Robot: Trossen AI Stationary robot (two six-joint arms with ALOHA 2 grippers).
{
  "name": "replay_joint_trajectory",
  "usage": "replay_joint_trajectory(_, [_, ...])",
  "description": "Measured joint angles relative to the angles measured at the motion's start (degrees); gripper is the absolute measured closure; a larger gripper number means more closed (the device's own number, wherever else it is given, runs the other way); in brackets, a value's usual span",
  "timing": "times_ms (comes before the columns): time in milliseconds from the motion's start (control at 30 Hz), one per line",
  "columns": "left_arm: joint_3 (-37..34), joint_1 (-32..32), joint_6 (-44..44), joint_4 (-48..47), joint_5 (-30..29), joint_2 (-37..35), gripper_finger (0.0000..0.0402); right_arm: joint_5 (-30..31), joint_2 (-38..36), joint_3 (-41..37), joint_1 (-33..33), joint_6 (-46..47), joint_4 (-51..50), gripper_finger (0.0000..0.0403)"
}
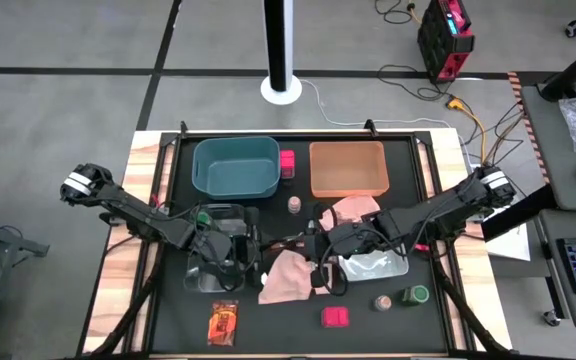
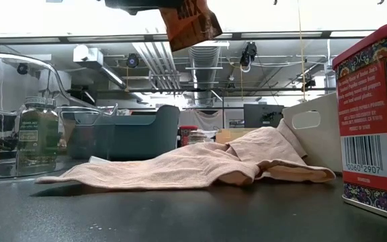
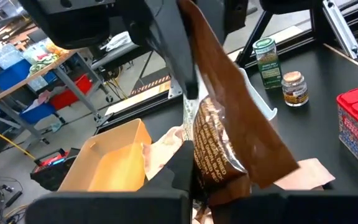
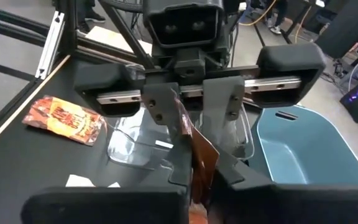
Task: Sort spices by type
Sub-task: Put the top orange seasoning bag into the orange bin
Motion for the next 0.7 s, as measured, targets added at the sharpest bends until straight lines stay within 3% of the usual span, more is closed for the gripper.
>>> replay_joint_trajectory(300, [0.1,0.0,-1.6,0.7,-0.5,0.0,0.0313,0.1,-1.1,0.1,0.0,0.7,0.0,0.0394])
replay_joint_trajectory(500, [0.1,-0.1,-1.2,0.1,-8.2,0.0,0.0260,4.8,-1.5,0.1,0.0,2.1,-0.7,0.0394])
replay_joint_trajectory(700, [0.1,-0.1,-1.2,-2.3,-12.3,-0.3,0.0238,8.5,-4.0,0.0,-0.7,3.7,-4.8,0.0394])
